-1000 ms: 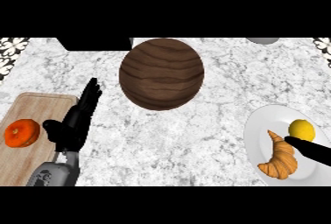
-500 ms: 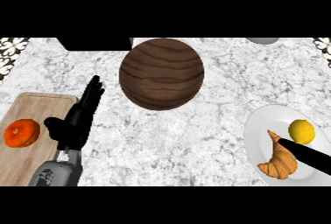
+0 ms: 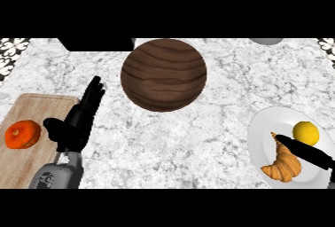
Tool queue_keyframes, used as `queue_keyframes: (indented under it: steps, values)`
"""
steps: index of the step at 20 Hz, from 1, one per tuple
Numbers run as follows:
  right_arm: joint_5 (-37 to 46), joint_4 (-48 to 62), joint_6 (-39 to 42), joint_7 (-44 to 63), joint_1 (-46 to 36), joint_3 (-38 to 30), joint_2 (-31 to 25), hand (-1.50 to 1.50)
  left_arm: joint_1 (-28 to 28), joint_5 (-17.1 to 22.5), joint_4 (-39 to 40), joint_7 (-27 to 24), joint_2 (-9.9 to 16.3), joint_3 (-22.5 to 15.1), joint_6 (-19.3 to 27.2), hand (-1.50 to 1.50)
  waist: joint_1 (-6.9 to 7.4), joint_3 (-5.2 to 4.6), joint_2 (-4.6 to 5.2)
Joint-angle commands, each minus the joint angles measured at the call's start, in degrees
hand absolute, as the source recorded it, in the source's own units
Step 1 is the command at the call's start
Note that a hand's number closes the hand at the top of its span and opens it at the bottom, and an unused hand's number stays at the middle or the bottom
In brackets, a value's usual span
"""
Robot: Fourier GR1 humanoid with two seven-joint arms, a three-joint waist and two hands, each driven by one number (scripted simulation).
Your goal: Pick the lemon from the plate and place it in the bowl
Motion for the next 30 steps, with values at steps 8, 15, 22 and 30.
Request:
queue_keyframes:
  steps: [8,15,22,30]
  values:
    - [3.0,11.2,-2.7,-4.6,-3.1,-1.1,1.2,-1.50,-3.5,-1.8,-1.3,4.5,-1.7,1.6,0.2,0.00,0.08,-0.01,0.02]
    - [6.6,22.4,-1.1,-2.1,-8.4,-2.1,-2.9,-1.50,1.3,-3.9,0.5,-1.4,-3.7,-0.7,-0.2,0.00,0.28,-0.01,0.05]
    - [3.0,23.4,5.9,-11.1,-5.9,-0.3,-5.2,1.50,-0.2,-3.5,-0.3,0.3,-3.6,1.3,-0.7,0.00,0.15,0.01,0.03]
    - [7.0,28.0,2.3,-14.6,-9.2,2.8,-1.8,1.50,-2.6,-3.9,3.6,-1.8,-4.0,2.9,-1.1,0.00,-0.03,-0.02,0.06]
